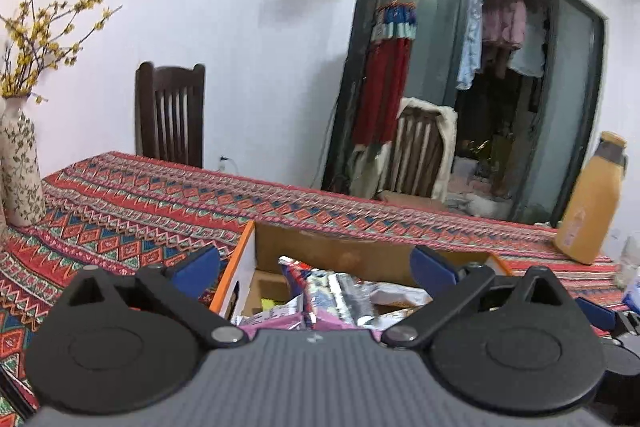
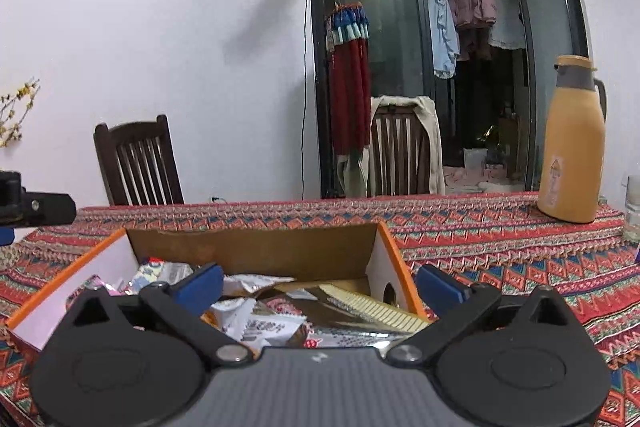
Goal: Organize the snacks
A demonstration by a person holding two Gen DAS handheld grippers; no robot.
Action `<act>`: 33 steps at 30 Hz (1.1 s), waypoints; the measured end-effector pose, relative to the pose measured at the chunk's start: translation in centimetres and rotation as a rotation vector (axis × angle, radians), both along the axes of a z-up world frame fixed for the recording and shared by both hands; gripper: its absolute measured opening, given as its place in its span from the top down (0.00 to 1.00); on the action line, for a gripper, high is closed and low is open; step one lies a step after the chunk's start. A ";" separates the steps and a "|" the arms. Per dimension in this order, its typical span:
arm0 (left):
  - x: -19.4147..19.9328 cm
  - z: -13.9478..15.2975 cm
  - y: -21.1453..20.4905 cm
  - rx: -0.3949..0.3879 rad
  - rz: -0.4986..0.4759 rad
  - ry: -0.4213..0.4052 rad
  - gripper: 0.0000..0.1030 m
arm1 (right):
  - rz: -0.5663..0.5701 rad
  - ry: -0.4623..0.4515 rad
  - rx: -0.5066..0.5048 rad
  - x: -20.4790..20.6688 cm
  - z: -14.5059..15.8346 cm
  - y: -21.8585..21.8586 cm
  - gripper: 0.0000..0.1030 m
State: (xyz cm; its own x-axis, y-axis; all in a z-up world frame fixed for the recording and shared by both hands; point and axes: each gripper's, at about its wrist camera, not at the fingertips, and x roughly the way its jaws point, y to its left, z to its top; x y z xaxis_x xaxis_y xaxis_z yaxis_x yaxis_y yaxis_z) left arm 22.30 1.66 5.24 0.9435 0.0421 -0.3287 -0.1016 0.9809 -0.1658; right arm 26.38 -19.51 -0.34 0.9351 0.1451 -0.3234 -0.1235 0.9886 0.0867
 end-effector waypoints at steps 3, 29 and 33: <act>-2.2 1.4 -0.1 0.015 -0.014 -0.053 0.00 | -0.008 -0.017 0.005 -1.6 1.3 -0.3 0.00; -15.1 -3.7 1.1 0.091 -0.080 0.090 0.00 | 0.098 0.090 0.002 -18.0 -1.1 -1.9 0.00; -15.9 -4.8 1.2 0.084 -0.094 0.118 0.00 | 0.090 0.117 -0.003 -18.9 -1.9 -1.9 0.00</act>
